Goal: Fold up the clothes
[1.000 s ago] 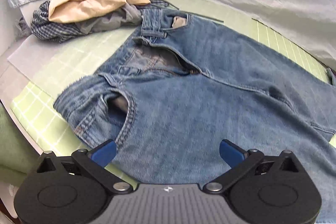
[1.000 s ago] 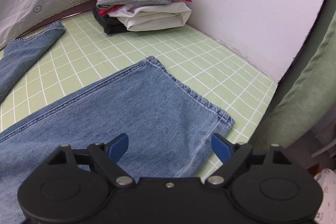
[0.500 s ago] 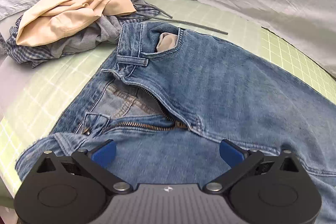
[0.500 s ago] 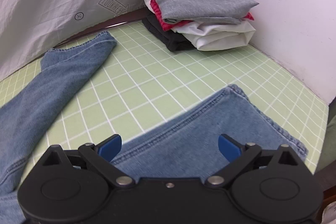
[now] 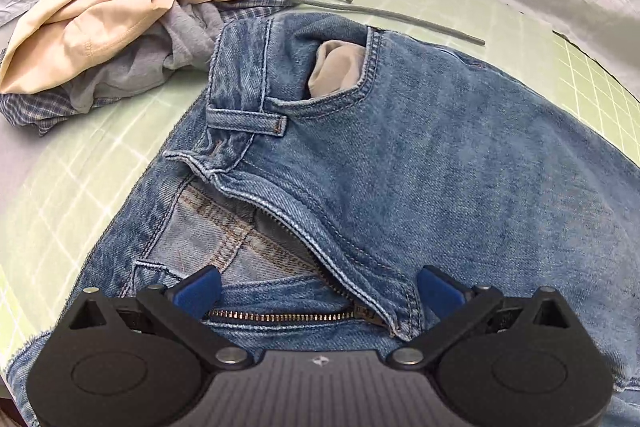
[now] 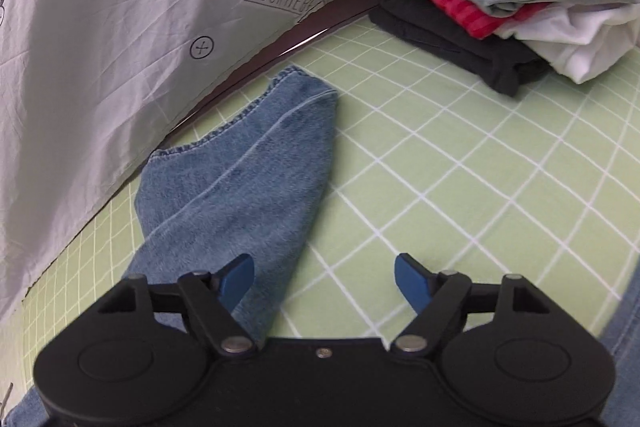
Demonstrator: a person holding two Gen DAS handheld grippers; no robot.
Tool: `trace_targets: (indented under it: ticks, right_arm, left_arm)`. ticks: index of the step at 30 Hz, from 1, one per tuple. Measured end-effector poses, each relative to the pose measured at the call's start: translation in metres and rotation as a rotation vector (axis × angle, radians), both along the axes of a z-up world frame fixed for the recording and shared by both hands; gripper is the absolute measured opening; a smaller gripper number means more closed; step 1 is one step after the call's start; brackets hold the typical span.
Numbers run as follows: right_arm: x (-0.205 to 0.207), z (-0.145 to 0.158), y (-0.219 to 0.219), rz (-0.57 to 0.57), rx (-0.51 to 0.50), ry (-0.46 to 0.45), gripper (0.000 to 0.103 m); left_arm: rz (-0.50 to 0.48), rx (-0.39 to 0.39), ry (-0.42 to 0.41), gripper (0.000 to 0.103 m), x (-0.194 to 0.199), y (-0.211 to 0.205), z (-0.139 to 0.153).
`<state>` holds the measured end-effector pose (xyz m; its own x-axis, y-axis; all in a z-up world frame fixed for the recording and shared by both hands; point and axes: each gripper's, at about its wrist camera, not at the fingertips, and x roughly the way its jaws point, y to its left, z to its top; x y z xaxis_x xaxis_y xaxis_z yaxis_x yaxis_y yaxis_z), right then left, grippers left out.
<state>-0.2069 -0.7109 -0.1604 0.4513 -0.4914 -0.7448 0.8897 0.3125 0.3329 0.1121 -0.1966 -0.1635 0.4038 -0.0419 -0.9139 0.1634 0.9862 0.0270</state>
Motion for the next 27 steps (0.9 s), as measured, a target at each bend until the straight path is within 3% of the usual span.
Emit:
trace_targets:
  ticks: [4,6,7,9,10,11,17,20,24,27]
  right_arm:
    - [0.026,-0.002,-0.004,-0.003,-0.02,0.015,0.07]
    - [0.038,-0.002,-0.005,0.017,-0.038,0.041,0.055]
    - [0.044,-0.002,-0.006,0.021,-0.044,0.057,0.04]
    - [0.054,0.001,-0.006,0.029,-0.057,0.092,0.025]
    - [0.058,0.005,-0.006,0.039,-0.067,0.102,0.013]
    - [0.063,0.009,-0.005,0.052,-0.077,0.109,0.009]
    - [0.1,0.055,0.031,0.18,-0.258,0.102,0.006]
    - [0.138,0.065,0.073,0.335,-0.346,0.103,0.005]
    - [0.197,0.043,0.148,0.64,-0.411,0.179,0.005]
    - [0.226,0.008,0.194,0.804,-0.333,0.252,0.007]
  left_arm:
    - [-0.034,-0.007,0.01,0.103,0.004,-0.003,0.001]
    - [-0.057,-0.003,0.012,0.103,0.008,-0.005,0.001]
    - [-0.066,-0.001,0.016,0.103,0.01,-0.005,0.001]
    - [-0.071,0.001,0.039,0.103,0.016,-0.005,0.002]
    - [-0.067,0.001,0.051,0.103,0.019,-0.005,0.003]
    - [-0.058,0.001,0.062,0.103,0.022,-0.004,0.004]
    - [-0.015,-0.016,0.06,0.103,0.035,0.018,0.006]
    - [-0.008,-0.05,0.063,0.103,0.039,0.026,0.002]
    - [-0.039,-0.02,0.031,0.103,0.037,0.019,0.0]
    - [-0.055,-0.024,0.017,0.103,0.036,0.019,0.001]
